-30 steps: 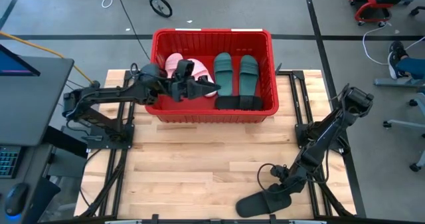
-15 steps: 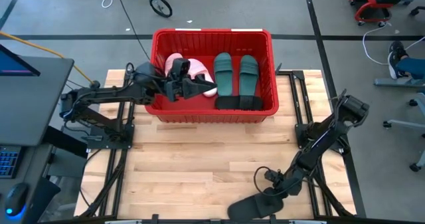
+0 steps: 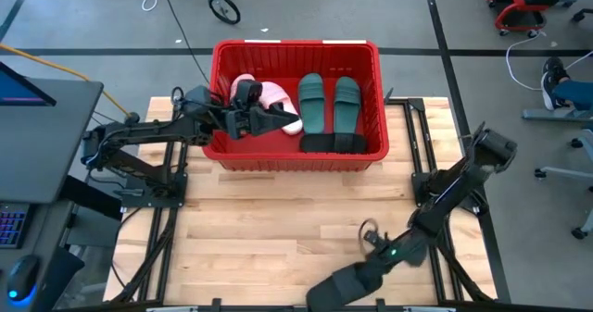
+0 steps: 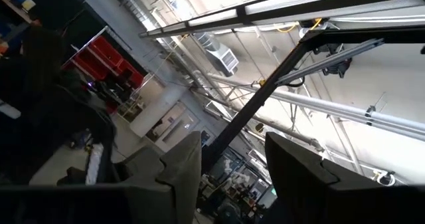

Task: Pick and place slides into bin
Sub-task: Put the black slide into the red bin

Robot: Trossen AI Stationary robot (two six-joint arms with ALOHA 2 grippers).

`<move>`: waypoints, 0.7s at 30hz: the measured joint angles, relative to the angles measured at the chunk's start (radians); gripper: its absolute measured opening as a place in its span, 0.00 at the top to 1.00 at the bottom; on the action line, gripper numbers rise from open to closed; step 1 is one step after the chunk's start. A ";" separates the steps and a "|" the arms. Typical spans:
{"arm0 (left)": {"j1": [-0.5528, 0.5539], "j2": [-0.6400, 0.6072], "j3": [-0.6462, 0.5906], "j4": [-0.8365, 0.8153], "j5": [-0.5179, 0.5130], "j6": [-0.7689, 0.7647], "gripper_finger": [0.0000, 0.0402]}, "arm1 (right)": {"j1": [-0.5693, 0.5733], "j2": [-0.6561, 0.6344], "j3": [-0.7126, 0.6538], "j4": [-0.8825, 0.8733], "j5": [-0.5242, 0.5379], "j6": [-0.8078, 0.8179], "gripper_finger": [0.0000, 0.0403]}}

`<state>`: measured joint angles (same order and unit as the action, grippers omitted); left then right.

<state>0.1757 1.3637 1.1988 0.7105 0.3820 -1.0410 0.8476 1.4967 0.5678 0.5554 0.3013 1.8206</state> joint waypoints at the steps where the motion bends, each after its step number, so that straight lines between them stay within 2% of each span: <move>1: -0.001 -0.011 0.000 -0.007 0.000 0.000 0.57 | -0.001 -0.044 0.001 0.003 0.058 -0.030 0.98; 6: -0.008 -0.058 0.000 0.002 0.000 0.030 0.57 | -0.061 -0.284 0.035 -0.006 0.395 -0.315 0.99; 9: -0.007 -0.089 0.000 0.004 0.000 0.075 0.57 | -0.165 -0.420 0.073 -0.095 0.441 -0.556 0.99; 12: -0.001 -0.108 0.000 0.001 -0.004 0.112 0.57 | -0.339 -0.529 0.161 -0.252 0.414 -0.768 0.99; 15: 0.013 -0.123 0.000 0.005 -0.020 0.137 0.57 | -0.567 -0.579 0.300 -0.539 0.339 -0.835 0.99; 18: 0.040 -0.126 0.000 0.004 -0.043 0.137 0.57 | -0.825 -0.532 0.463 -0.816 0.182 -0.862 0.99; 21: 0.074 -0.124 0.000 0.001 -0.046 0.137 0.57 | -1.053 -0.411 0.600 -0.926 -0.037 -0.931 0.99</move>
<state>0.2500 1.2396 1.1992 0.7116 0.3359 -0.9043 -0.2057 1.0854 1.1679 -0.3702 0.2643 0.8900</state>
